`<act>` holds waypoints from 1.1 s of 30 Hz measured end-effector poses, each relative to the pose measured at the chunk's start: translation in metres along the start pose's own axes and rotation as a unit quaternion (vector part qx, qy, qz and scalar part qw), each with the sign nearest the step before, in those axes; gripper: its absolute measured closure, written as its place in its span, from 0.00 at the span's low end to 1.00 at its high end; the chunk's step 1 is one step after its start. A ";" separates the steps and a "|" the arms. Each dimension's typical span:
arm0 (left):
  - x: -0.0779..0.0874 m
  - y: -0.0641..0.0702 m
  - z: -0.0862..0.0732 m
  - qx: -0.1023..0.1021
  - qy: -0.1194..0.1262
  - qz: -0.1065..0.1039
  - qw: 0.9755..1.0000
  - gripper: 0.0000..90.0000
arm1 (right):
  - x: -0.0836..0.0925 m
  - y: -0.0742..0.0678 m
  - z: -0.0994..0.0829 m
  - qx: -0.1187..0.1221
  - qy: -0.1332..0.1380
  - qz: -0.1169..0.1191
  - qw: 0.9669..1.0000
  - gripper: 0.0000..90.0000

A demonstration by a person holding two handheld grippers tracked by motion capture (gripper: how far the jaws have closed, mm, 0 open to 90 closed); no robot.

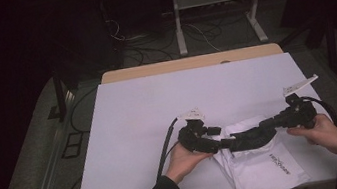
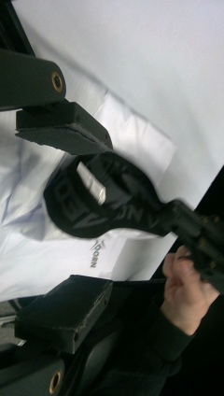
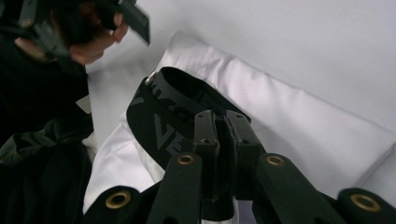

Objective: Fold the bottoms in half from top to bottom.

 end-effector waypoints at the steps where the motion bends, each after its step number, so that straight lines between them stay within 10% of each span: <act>1: 0.000 -0.001 0.001 0.000 0.001 0.004 1.000 0.29 | 0.001 -0.001 -0.001 0.000 0.000 0.002 1.000 0.91; 18: 0.001 -0.017 -0.001 0.000 0.006 0.032 0.999 0.22 | 0.009 -0.013 -0.021 0.000 -0.021 0.009 1.000 0.89; 33: 0.000 -0.019 -0.001 -0.003 0.016 0.033 0.999 0.20 | 0.013 -0.025 -0.045 0.002 0.013 0.001 1.000 0.89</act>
Point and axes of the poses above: each handheld gripper's, and its own axes: x roughly backward along the jaws, z roughly out of its top, y roughly to its right, the point moved 2 cm from there along -x, roughly forward along the jaws, and after that the axes turned 4 degrees about -x, right-handed, at the moved point
